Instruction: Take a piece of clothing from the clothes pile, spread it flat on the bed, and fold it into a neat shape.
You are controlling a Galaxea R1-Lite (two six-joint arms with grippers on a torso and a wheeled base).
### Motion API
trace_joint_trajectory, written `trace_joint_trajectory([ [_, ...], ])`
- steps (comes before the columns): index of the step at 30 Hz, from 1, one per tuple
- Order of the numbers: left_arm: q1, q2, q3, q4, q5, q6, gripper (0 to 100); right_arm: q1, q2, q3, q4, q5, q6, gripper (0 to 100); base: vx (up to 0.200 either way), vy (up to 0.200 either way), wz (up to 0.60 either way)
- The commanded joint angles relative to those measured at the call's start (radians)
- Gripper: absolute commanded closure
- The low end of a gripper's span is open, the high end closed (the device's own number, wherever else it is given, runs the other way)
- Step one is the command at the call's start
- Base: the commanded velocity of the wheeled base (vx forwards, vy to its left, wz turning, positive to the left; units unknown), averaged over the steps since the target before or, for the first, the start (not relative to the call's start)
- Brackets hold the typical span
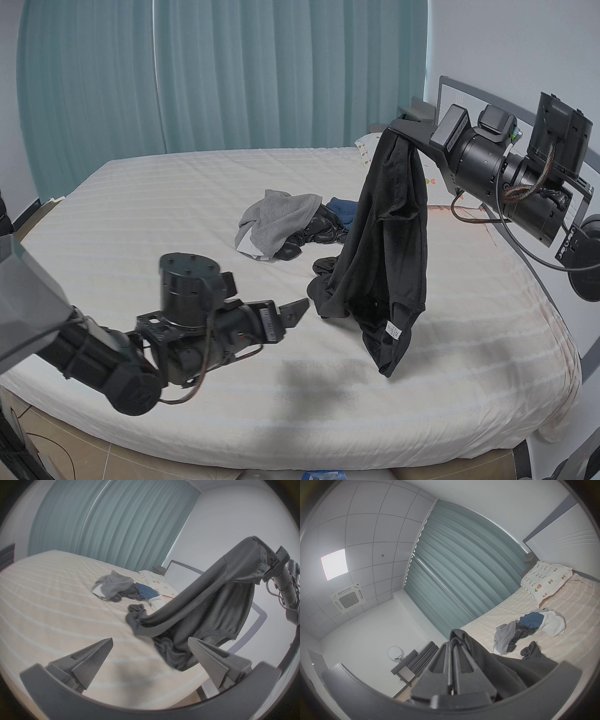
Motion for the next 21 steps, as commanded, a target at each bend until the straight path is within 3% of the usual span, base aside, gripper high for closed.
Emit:
trace_joint_trajectory([
  [1, -0.096, 0.171, -0.136, -0.02, 0.026, -0.073, 0, -0.008, -0.004, -0.002, -0.007, 0.0, 0.0, 100, 0.0, 0.0, 0.0],
  [15, -0.07, 0.429, -0.355, -0.07, 0.055, -0.067, 0, -0.032, 0.01, -0.05, -0.01, 0.004, 0.002, 100, 0.0, 0.0, 0.0],
  [21, -0.022, 0.533, -0.496, -0.076, 0.058, -0.078, 0, -0.046, 0.004, -0.081, -0.011, 0.004, 0.002, 100, 0.0, 0.0, 0.0],
])
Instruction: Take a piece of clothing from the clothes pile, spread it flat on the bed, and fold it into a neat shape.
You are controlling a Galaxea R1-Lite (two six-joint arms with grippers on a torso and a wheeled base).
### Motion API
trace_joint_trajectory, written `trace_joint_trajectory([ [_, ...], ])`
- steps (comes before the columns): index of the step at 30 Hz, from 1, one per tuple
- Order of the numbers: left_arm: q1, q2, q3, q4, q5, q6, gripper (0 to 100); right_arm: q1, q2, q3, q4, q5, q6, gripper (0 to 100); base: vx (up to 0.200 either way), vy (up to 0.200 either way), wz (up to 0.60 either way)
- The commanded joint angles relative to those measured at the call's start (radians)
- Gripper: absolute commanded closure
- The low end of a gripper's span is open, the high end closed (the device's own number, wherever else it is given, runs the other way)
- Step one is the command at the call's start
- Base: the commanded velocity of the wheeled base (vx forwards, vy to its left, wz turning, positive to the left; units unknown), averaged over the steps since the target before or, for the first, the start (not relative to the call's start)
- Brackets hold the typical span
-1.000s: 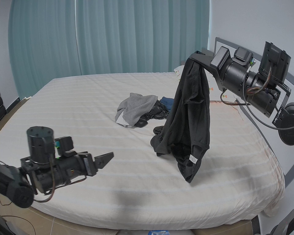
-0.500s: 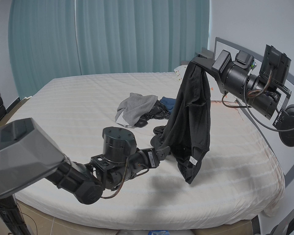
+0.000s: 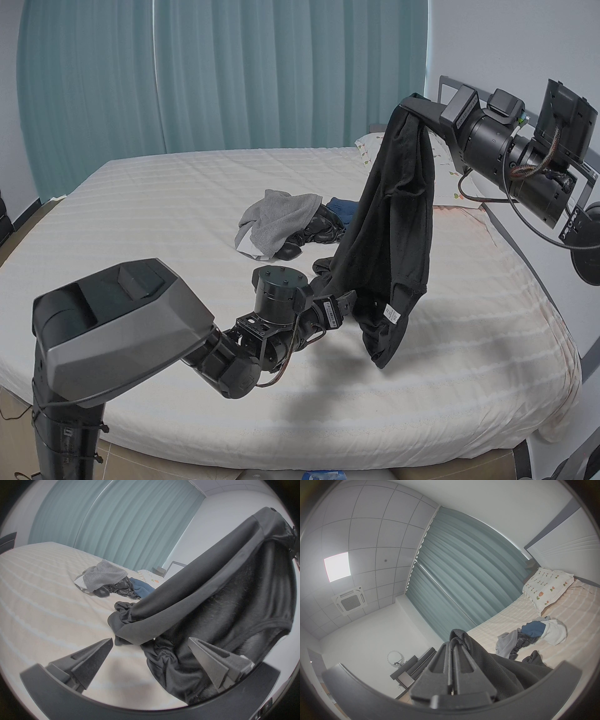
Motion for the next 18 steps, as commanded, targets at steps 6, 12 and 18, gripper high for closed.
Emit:
trace_joint_trajectory([
  [6, 0.033, 0.203, -0.192, 0.009, 0.008, 0.026, 0, -0.039, 0.018, -0.021, -0.005, 0.0, 0.0, 100, 0.0, 0.0, 0.0],
  [12, 0.049, 0.275, -0.364, 0.074, 0.021, 0.026, 0, -0.064, 0.035, -0.019, -0.068, 0.003, 0.002, 100, 0.0, 0.0, 0.0],
  [18, 0.072, 0.318, -0.41, 0.086, 0.022, 0.02, 0, -0.082, 0.044, -0.019, -0.084, 0.005, 0.002, 100, 0.0, 0.0, 0.0],
])
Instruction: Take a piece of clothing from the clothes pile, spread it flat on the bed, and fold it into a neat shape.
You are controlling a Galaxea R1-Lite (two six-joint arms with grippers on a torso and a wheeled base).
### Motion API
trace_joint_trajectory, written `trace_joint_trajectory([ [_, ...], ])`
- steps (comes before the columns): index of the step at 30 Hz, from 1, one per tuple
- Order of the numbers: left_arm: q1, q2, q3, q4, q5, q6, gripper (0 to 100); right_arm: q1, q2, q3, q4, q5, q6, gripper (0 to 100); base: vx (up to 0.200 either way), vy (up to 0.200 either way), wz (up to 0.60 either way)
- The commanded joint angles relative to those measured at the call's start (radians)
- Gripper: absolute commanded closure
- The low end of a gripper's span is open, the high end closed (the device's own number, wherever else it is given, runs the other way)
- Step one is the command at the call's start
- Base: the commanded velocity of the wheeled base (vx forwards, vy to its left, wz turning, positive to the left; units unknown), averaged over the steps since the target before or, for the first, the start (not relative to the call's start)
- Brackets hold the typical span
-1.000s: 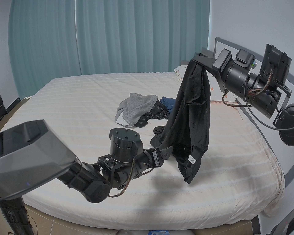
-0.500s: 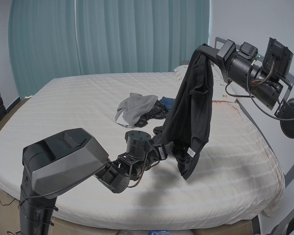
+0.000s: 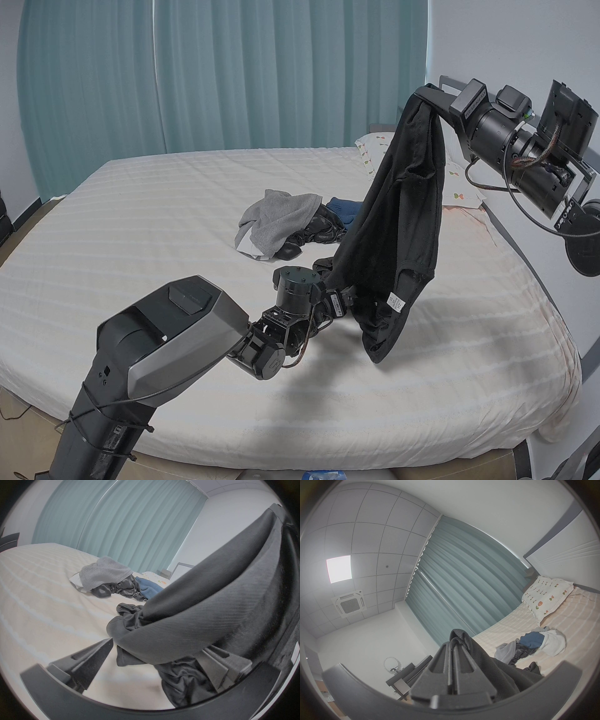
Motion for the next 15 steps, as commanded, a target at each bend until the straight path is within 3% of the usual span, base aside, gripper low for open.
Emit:
trace_joint_trajectory([
  [1, 0.017, 0.057, -0.039, 0.005, 0.003, -0.003, 100, -0.018, 0.016, 0.001, -0.007, 0.002, 0.0, 100, 0.0, 0.0, 0.0],
  [5, 0.04, 0.05, -0.035, 0.005, 0.044, -0.009, 100, -0.031, 0.025, 0.013, -0.008, 0.002, 0.014, 100, 0.0, 0.0, 0.0],
  [6, 0.056, 0.043, -0.035, 0.007, 0.099, -0.012, 100, -0.032, 0.031, 0.015, -0.007, 0.002, 0.031, 100, 0.0, 0.0, 0.0],
  [8, 0.068, 0.008, -0.025, 0.01, 0.127, -0.02, 100, -0.04, 0.042, 0.016, -0.007, 0.002, 0.04, 100, 0.0, 0.0, 0.0],
  [15, 0.085, -0.245, 0.034, 0.14, 0.128, -0.132, 100, -0.054, 0.114, 0.001, -0.004, 0.003, 0.032, 100, 0.0, 0.0, 0.0],
])
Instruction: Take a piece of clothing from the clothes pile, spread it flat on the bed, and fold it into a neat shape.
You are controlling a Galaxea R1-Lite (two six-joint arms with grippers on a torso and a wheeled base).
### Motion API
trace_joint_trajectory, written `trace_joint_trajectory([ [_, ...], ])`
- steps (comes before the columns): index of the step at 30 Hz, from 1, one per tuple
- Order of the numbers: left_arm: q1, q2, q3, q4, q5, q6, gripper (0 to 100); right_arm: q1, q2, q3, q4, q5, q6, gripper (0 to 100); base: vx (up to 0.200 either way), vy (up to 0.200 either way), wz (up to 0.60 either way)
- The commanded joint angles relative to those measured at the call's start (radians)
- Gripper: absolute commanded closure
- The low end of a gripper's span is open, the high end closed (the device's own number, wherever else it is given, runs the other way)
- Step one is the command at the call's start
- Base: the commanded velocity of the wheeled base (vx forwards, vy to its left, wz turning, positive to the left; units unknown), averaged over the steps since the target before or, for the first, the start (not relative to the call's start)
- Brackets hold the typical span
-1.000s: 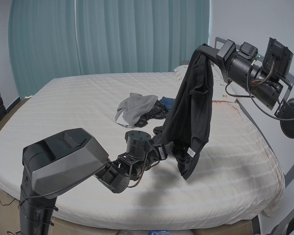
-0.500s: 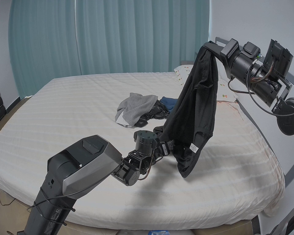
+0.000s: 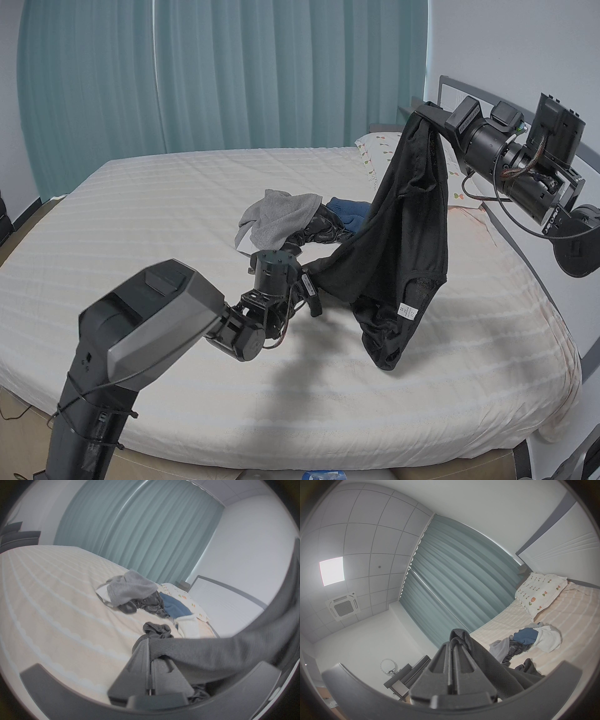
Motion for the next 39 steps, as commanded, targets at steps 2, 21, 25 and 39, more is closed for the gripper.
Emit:
trace_joint_trajectory([
  [2, 0.013, -0.296, 0.034, 0.147, 0.003, -0.088, 100, -0.01, 0.1, -0.01, 0.001, -0.001, -0.01, 100, 0.0, 0.0, 0.0],
  [21, 0.046, -0.526, 0.272, 0.098, -0.007, -0.098, 100, -0.025, 0.166, 0.109, -0.233, -0.011, -0.013, 100, 0.0, 0.0, 0.0],
  [25, 0.045, -0.523, 0.372, 0.02, -0.022, -0.138, 100, -0.041, 0.218, 0.247, -0.397, 0.033, 0.053, 100, 0.0, 0.0, 0.0],
  [39, 0.046, -0.399, 0.657, -0.267, -0.166, -0.273, 100, -0.059, 0.413, 0.434, -0.652, 0.033, 0.19, 100, 0.0, 0.0, 0.0],
])
